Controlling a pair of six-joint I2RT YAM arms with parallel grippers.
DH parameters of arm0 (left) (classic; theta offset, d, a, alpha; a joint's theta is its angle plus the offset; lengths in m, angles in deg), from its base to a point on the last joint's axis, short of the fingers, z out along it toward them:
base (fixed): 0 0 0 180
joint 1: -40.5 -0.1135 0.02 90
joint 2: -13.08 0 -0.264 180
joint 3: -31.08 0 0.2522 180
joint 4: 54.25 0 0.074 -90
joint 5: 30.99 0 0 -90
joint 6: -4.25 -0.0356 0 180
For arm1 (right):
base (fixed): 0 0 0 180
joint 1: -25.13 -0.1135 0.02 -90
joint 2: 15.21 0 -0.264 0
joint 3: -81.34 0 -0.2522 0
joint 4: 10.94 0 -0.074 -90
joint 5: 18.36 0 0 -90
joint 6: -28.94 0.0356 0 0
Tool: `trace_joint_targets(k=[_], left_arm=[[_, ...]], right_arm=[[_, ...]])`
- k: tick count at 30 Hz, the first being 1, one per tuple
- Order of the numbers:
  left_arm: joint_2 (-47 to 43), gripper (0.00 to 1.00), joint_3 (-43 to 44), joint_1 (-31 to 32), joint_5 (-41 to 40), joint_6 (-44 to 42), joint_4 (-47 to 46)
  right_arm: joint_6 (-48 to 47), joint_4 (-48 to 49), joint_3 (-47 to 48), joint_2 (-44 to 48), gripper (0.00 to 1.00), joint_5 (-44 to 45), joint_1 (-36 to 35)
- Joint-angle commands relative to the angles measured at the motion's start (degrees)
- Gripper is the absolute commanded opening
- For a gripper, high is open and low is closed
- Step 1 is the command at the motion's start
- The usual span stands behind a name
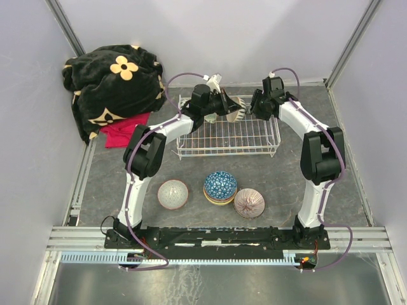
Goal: Load the bowls into the dish rack
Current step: Turn the bowl upside down on the dish rack.
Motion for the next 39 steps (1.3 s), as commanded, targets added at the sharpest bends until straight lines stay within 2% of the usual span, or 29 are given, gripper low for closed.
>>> trace_joint_targets(k=[1, 18, 26, 39], left_arm=[[-0.03, 0.03, 0.46, -0.15, 2.31, 2.65, -8.1], [0.4, 0.03, -1.69, -0.23, 3.47, 4.48, -12.35], [0.84, 0.03, -5.84, -2.15, 4.33, 9.1, -17.52], [0.91, 0.03, -7.1, -3.25, 5.87, 9.7, -17.27]], right_arm=[[0.41, 2.74, 0.54, -0.03, 0.57, 2.4, -0.28], [-0.38, 3.09, 1.12, -2.25, 0.61, 4.0, -0.23], [-0.56, 3.47, 1.5, -2.87, 0.65, 3.75, -0.18], [-0.91, 4.13, 1.59, -3.16, 0.65, 2.86, -0.14]])
